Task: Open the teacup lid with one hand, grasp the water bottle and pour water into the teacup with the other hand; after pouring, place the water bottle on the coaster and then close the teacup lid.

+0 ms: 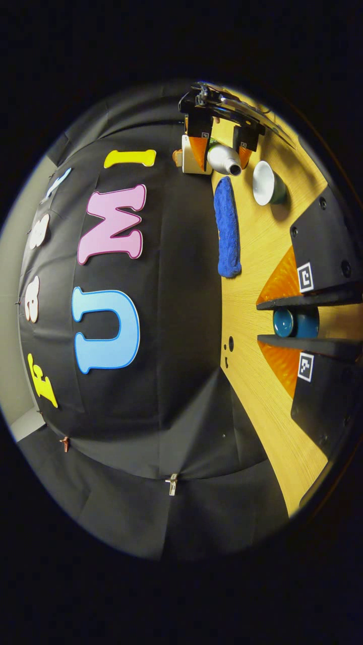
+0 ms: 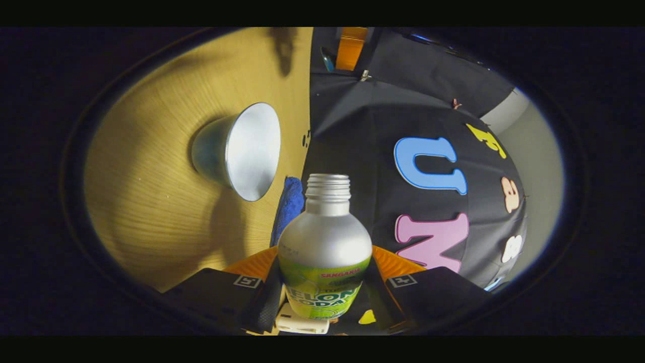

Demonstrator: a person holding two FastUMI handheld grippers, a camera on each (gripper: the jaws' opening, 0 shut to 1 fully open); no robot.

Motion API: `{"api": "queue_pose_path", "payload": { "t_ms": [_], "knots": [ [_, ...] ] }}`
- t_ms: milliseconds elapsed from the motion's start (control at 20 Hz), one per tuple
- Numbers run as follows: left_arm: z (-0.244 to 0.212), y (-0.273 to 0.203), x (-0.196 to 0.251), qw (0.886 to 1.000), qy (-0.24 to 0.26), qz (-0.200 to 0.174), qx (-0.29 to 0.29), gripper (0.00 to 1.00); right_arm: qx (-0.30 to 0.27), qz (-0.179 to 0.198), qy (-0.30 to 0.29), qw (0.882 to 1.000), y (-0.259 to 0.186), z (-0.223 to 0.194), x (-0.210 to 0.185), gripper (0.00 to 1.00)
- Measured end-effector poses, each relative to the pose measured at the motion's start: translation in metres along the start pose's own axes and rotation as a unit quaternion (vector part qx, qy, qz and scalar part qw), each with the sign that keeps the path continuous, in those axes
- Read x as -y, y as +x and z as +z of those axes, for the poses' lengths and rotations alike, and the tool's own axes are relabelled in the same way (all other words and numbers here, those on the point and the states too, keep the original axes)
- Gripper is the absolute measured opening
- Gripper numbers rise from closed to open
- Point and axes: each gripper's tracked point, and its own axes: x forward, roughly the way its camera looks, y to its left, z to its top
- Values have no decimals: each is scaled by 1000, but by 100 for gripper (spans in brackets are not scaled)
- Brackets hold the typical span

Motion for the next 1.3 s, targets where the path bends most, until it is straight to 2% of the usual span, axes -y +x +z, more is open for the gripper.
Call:
{"api": "queue_pose_path", "payload": {
  "t_ms": [400, 450, 500, 1300],
  "knots": [
    [0, 0, 2, 1000, 0, -6, 0, 29, 14, -5, -59, 998, 5, 3, 7, 75],
    [0, 1, 2, 1000, 0, -6, 0, 29, 17, -6, -62, 998, 5, 5, 8, 72],
    [0, 1, 2, 1000, 0, -6, 0, 29, 17, -6, -65, 998, 6, 4, 8, 75],
    [-1, 0, 2, 1000, 0, -9, 0, 29, 32, -15, -128, 991, 12, 2, 20, 75]
  ]
}}
